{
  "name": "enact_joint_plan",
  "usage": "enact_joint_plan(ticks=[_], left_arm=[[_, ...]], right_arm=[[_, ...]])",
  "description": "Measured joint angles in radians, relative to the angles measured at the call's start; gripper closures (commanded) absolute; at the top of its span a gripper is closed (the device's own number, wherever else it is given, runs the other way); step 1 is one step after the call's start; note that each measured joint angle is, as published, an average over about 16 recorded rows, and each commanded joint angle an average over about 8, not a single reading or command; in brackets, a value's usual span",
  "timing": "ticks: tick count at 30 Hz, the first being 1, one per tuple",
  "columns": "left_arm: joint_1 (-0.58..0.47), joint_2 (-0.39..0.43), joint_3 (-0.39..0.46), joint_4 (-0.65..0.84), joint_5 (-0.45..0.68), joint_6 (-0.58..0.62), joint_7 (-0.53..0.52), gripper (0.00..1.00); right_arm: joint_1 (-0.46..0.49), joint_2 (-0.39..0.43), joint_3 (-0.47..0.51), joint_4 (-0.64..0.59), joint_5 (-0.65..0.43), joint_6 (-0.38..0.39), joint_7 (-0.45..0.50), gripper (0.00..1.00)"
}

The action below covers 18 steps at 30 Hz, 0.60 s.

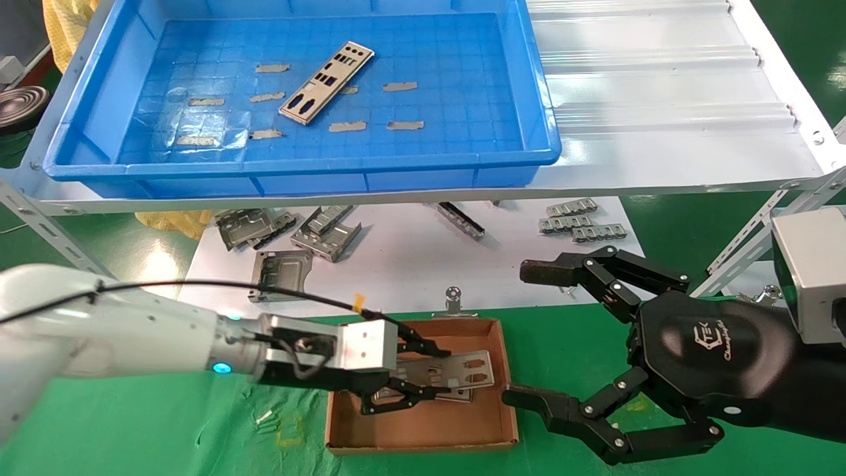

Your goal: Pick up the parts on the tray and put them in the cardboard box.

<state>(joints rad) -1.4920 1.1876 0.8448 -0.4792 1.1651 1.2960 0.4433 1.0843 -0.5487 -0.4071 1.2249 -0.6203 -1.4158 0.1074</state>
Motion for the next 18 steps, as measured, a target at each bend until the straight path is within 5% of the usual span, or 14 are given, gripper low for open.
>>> enact_joint_plan(ticks=[5, 13, 18], left_arm=[[-0.001, 0.036, 0.007, 0.059, 0.020, -0.036, 0.041, 0.96], [-0.027, 0.075, 0.012, 0.162, 0.033, -0.047, 0.085, 0.01], [-0.043, 0.089, 0.012, 0.213, 0.034, -0.042, 0.115, 0.00]], right_arm=[[0.000, 0.000, 0.000, 0.000, 0.000, 0.000, 0.000, 0.00], [0.000, 0.000, 0.000, 0.000, 0.000, 0.000, 0.000, 0.00], [0.000, 0.000, 0.000, 0.000, 0.000, 0.000, 0.000, 0.00]])
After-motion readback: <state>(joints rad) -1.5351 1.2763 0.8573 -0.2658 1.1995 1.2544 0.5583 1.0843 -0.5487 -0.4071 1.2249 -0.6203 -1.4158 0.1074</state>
